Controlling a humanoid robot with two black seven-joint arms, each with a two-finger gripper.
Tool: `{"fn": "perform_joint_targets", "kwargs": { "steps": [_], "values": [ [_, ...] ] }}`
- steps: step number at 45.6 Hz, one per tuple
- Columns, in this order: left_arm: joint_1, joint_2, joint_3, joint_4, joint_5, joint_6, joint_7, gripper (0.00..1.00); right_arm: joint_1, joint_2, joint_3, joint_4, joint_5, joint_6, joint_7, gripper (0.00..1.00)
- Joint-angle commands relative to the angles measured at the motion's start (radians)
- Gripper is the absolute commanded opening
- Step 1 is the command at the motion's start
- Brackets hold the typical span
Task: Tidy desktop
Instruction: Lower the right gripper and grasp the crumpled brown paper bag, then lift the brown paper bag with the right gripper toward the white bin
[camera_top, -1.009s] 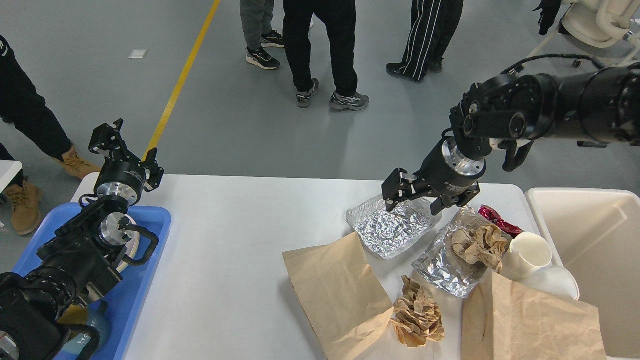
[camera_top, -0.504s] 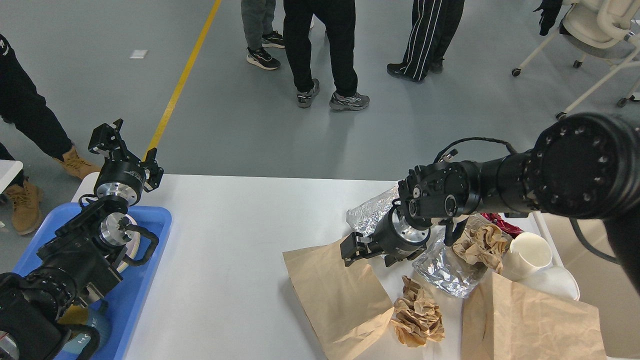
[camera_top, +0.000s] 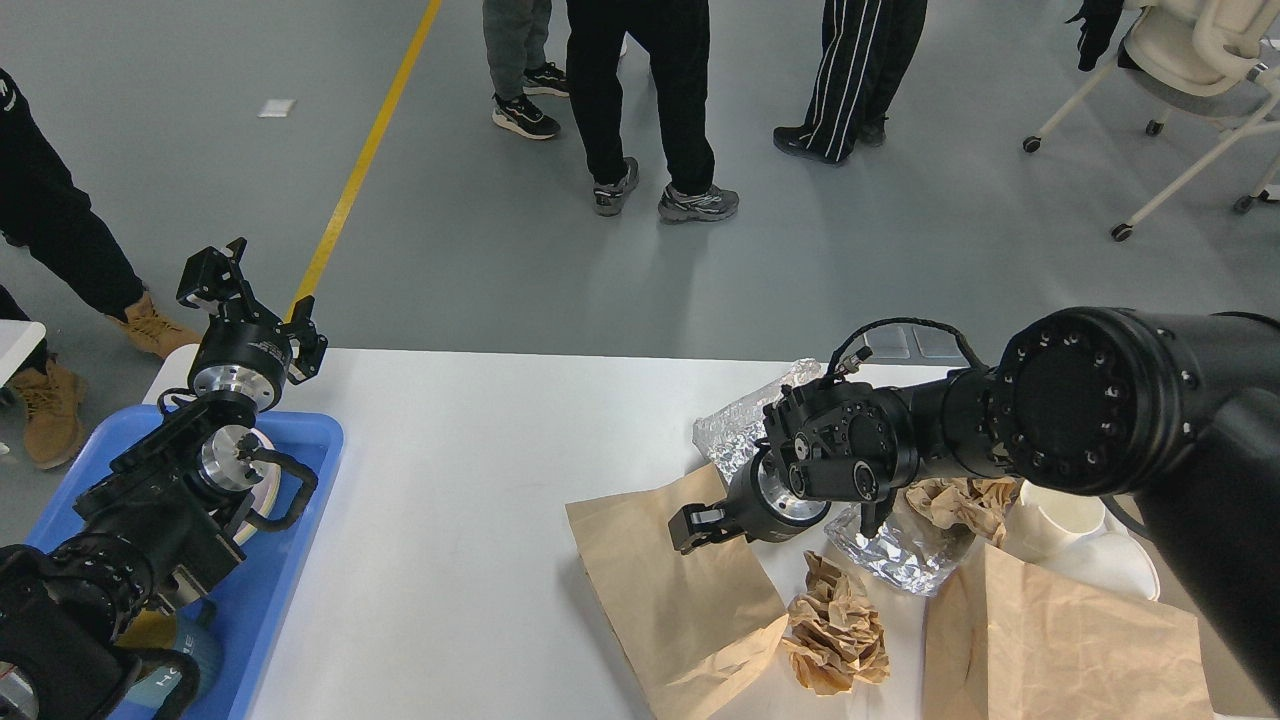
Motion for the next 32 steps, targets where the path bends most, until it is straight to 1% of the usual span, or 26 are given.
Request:
{"fn": "perform_joint_targets", "kwargs": {
  "steps": [1,13,17,21,22,28,32],
  "values": [
    [0.000,0.000,0.000,0.000,0.000,0.000,0.000,0.96,-0.009,-0.002,0.003,0.001,-0.012,-0.001,-0.001,0.00],
    [0.000,0.000,0.000,0.000,0.000,0.000,0.000,0.96,-0.011,-0.008,0.017,0.009,-0.011,-0.015,0.001,0.00],
    [0.000,0.000,0.000,0.000,0.000,0.000,0.000,0.96,0.003,-0.036,0.050,0.037,-0.011,-0.018,0.002,0.00],
    [0.000,0.000,0.000,0.000,0.000,0.000,0.002,0.96,0.037,-0.100,0.125,0.079,-0.011,-0.012,0.002,0.00],
    [0.000,0.000,0.000,0.000,0.000,0.000,0.000,0.96,0.062,-0.138,0.161,0.121,-0.012,-0.009,0.004,0.00],
    [0.000,0.000,0.000,0.000,0.000,0.000,0.000,0.96,0.171,-0.257,0.227,0.286,-0.012,-0.002,0.010,0.00],
    [0.000,0.000,0.000,0.000,0.000,0.000,0.002,0.96,0.251,-0.349,0.279,0.369,-0.012,-0.001,0.012,0.00]
  ]
}}
